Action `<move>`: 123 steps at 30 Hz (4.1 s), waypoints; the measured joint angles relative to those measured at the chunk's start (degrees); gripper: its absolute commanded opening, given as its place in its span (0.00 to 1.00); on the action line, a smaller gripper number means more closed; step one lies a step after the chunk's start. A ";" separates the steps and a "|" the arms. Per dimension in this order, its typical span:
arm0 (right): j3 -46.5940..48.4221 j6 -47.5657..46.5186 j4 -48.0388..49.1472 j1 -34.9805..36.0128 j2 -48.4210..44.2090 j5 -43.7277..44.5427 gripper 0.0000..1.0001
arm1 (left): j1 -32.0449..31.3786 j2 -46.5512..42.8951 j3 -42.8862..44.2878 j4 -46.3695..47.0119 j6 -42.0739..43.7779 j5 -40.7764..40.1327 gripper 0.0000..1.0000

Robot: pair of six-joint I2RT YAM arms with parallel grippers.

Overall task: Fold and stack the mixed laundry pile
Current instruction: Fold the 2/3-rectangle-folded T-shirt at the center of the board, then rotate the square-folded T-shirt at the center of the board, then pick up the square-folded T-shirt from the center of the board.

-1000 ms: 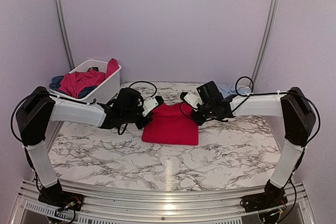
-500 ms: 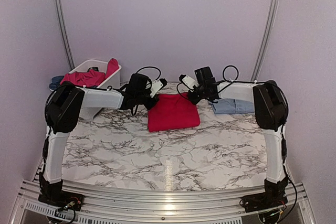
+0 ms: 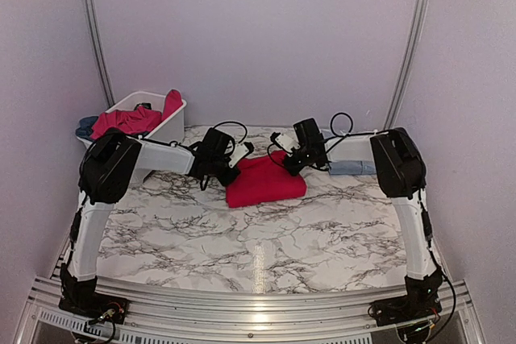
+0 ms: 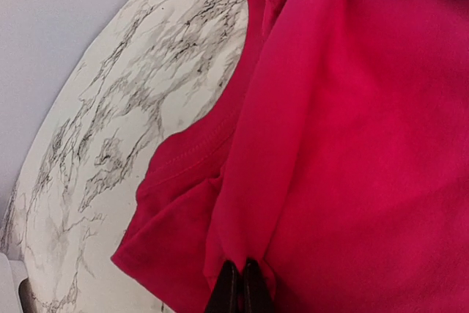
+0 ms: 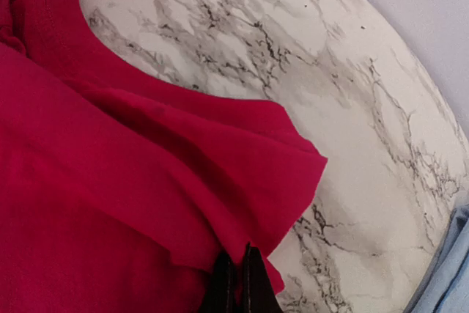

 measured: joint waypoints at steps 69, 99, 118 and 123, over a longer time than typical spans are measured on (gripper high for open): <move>-46.12 39.45 14.99 9.66 -42.84 -34.71 0.98 | -5.62 -43.41 -44.37 12.24 -46.14 25.73 0.99; -60.19 57.18 48.30 1.20 -26.77 -45.57 0.96 | 3.67 -24.61 -29.86 12.63 -48.68 23.06 0.99; -63.08 56.00 26.23 8.09 -56.24 -34.14 0.57 | -15.37 -33.81 -40.11 -3.85 -41.33 14.10 0.91; -61.05 52.78 16.68 5.95 -53.57 -32.26 0.56 | -20.63 -33.99 -37.90 -6.69 -37.59 5.60 0.77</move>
